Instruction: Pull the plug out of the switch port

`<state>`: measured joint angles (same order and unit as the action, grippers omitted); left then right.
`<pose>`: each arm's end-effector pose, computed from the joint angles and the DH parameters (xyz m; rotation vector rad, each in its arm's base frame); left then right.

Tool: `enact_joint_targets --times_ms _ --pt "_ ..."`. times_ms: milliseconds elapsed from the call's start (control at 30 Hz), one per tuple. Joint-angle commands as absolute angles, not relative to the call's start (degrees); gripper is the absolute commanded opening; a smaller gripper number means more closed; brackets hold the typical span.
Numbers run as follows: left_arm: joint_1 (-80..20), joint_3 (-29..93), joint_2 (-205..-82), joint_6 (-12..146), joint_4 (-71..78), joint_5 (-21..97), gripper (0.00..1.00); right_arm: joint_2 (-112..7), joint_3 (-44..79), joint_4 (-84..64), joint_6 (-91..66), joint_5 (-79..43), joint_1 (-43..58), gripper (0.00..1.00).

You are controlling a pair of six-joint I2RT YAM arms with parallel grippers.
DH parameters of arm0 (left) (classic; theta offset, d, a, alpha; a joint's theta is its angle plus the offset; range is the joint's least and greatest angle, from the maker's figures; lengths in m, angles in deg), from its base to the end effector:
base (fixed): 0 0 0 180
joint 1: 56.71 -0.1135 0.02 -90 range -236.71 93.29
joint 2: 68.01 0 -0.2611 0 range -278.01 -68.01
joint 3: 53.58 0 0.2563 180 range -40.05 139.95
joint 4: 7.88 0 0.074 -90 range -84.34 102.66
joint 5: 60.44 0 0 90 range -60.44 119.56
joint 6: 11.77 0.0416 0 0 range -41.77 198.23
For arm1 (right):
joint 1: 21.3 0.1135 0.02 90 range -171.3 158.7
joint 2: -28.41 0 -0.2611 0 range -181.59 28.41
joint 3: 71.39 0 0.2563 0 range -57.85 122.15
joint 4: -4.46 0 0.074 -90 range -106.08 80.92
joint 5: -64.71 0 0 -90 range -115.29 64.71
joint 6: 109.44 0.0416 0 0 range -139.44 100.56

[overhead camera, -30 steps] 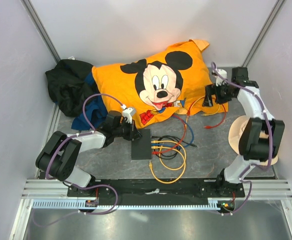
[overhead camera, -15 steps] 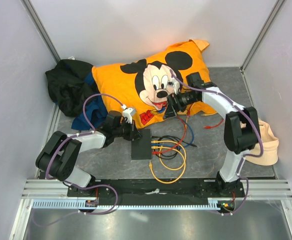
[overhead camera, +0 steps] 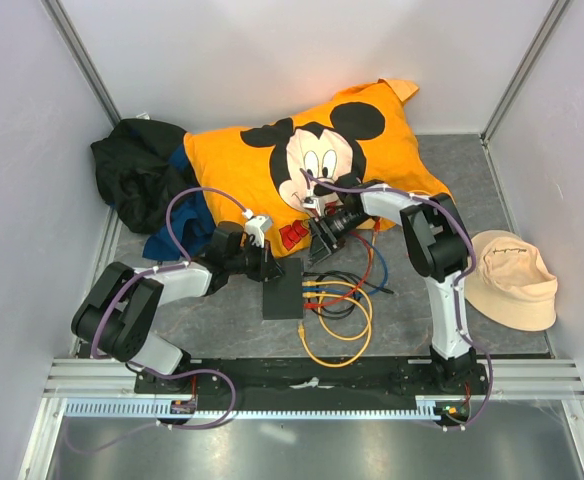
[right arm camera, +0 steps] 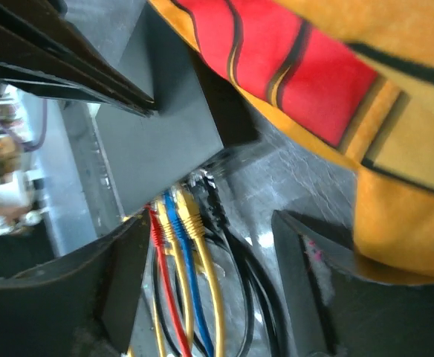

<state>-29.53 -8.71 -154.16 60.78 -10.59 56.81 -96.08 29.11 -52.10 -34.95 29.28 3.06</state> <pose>0.2420 -0.1457 0.1357 0.4653 2.2821 -0.9417 0.3669 0.2033 0.1277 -1.0355 2.5153 1.4149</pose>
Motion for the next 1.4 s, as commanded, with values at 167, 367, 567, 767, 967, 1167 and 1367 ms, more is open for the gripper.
enact_joint_targets --times_ms 167,367,567,767,967,1167,1367 --pt "-29.20 -9.55 -156.69 64.17 -4.27 53.91 0.02 -104.92 35.05 -55.75 -40.88 31.75 5.24 0.66" --pt "-29.20 -9.20 -157.22 64.17 -3.92 53.82 0.02 -107.64 35.75 -59.44 -43.52 31.06 7.09 0.59" --pt "-29.20 -9.02 -157.40 64.17 -3.83 53.47 0.02 -108.61 34.70 -59.62 -44.31 29.20 7.18 0.57" --pt "-29.11 -8.93 -157.40 64.17 -3.74 53.56 0.02 -109.93 35.14 -59.53 -43.61 29.03 7.09 0.53" --pt "-29.20 -8.93 -157.57 64.08 -3.74 53.47 0.02 -112.39 38.03 -59.18 -42.03 28.06 6.91 0.49" --pt "-29.11 -8.67 -157.92 64.08 -3.57 53.38 0.02 -113.53 39.71 -59.18 -41.68 27.28 5.42 0.47" --pt "-28.94 -8.32 -158.36 64.08 -3.48 53.29 0.02 -113.62 39.88 -59.09 -41.76 26.22 4.54 0.43"
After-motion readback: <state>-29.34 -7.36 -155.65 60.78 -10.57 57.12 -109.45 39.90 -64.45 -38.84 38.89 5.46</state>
